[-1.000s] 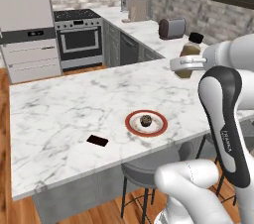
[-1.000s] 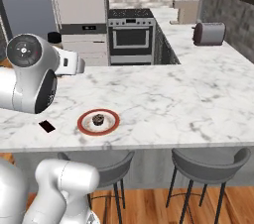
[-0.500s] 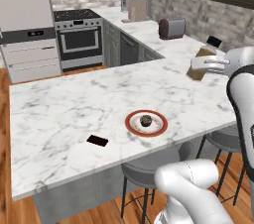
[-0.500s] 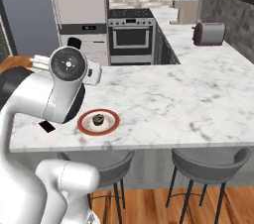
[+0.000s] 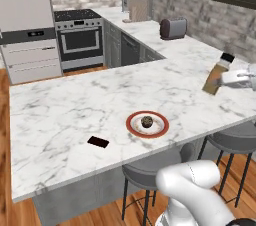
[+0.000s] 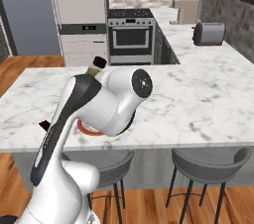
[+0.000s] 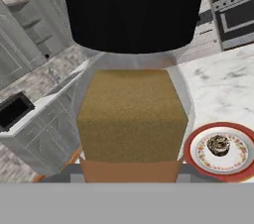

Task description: Take the cinnamon bottle from the cabinet and place it on the dining table, next to the plate with the cupcake. Then take the chocolate from the dining counter and place it on the cupcake plate.

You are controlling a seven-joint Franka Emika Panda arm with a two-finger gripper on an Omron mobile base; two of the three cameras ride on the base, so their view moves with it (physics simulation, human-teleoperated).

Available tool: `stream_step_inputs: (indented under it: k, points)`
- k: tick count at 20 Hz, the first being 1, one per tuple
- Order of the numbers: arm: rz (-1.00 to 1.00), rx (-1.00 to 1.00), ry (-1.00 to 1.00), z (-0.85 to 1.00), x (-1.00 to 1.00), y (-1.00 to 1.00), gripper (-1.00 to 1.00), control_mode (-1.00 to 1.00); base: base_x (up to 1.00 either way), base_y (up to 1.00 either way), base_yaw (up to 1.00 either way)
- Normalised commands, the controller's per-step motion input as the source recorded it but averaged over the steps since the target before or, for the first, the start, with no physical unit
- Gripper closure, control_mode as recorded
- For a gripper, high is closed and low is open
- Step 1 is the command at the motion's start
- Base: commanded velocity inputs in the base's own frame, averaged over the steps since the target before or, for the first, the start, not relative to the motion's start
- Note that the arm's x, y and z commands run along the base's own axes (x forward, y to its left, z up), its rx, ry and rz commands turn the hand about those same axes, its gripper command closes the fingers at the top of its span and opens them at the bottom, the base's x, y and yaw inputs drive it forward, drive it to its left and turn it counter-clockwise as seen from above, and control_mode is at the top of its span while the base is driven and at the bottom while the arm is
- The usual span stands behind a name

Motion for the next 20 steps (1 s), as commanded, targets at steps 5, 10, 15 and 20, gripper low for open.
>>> stream_step_inputs:
  k: [5, 10, 15, 20]
  points:
    - [0.24, -0.02, 0.25, -0.45, 0.32, -0.39, 1.00, -1.00, 0.00, 0.00, 0.00]
    - [0.14, -0.10, 0.02, -0.49, 0.45, -0.13, 1.00, -1.00, 0.00, 0.00, 0.00]
    - [0.14, -0.20, -0.07, -0.57, 0.43, -0.03, 1.00, -1.00, 0.00, 0.00, 0.00]
    - [0.25, -0.04, -0.27, -0.45, 0.25, -0.01, 1.00, -1.00, 0.00, 0.00, 0.00]
